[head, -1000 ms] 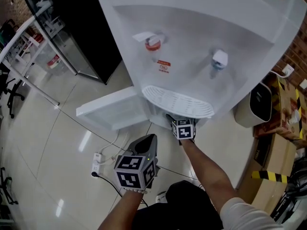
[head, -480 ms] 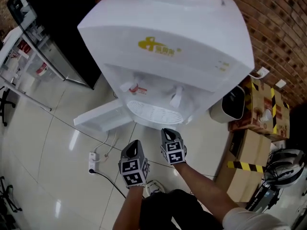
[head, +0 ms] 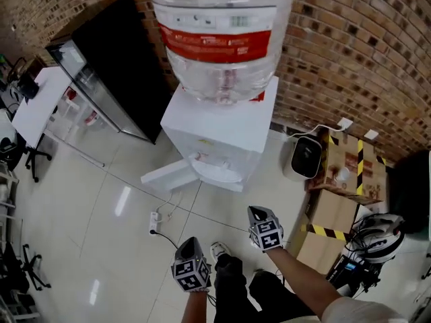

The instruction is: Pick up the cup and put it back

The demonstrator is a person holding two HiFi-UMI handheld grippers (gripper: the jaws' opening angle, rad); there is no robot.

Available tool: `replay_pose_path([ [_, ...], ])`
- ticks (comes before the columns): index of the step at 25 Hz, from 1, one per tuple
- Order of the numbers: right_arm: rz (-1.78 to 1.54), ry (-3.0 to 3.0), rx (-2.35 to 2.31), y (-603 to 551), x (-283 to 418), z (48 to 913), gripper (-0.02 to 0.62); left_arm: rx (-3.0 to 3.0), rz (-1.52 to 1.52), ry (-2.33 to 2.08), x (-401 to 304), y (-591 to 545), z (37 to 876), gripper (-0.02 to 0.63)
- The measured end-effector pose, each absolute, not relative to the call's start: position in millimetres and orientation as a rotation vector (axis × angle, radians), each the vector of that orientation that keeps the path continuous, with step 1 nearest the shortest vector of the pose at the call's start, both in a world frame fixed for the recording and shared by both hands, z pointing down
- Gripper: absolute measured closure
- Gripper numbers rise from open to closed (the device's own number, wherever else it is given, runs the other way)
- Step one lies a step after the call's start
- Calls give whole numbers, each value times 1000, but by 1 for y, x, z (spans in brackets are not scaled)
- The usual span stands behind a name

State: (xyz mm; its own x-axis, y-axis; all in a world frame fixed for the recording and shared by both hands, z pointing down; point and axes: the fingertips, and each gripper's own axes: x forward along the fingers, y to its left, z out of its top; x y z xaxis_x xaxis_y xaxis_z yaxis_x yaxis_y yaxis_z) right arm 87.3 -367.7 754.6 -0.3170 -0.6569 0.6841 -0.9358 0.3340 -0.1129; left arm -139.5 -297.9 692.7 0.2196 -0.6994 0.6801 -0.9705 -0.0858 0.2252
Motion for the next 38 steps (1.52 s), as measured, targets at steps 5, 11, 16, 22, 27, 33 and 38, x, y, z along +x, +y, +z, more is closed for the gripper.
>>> replay_pose_path([
  [5,698,-2143,1379,-311,103,635,591,1878,421,-1546,-103,-240,577,603],
  [11,663,-2207,1333,-235,123,549,591,1946,394,-1550,-72,-183,490,603],
  [16,690,-2203,1330,-175,136,511,591,1944,365,-1556,-66,-143,456,603],
  [22,655,-2221,1377,-119,141,474,591,1982,343,-1531,-68,-104,440,603],
  [27,603,-2233,1399,-66,125,453,591,2039,336,-1477,-73,-58,431,603],
  [33,563,-2249,1447,-11,92,422,591,2070,267,-1427,-89,-15,420,603],
  [38,557,-2262,1482,40,66,407,591,2129,265,-1429,-103,29,404,603],
])
